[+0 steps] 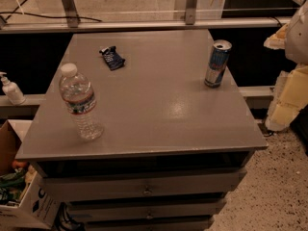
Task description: Move redbull can near rxbar blueberry
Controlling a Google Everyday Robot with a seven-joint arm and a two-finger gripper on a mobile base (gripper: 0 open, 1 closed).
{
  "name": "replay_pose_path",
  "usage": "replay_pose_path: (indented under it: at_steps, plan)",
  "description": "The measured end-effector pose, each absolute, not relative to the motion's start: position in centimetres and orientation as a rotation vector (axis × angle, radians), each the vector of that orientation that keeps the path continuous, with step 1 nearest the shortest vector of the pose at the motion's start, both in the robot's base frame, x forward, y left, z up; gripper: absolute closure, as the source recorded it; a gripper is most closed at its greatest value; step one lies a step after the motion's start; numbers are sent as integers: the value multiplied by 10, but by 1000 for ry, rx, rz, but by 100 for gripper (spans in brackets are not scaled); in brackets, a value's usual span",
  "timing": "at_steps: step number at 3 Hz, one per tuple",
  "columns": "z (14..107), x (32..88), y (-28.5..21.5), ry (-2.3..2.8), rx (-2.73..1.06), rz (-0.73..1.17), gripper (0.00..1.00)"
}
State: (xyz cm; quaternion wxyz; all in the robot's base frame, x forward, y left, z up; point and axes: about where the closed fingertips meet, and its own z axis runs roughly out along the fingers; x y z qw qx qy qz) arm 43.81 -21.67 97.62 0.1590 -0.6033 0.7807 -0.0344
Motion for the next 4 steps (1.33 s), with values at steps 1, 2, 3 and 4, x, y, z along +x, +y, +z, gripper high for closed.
replay_pose_path:
  at_steps: [1,2,3,4]
  plan:
    - [954,446,-218,2202,-1738,-116,0]
    - [955,446,-218,2201,-1737,-116,0]
    - [962,441,-211,2202,-1679,-57,0]
    - [978,448,-218,2215,-1544,-28,0]
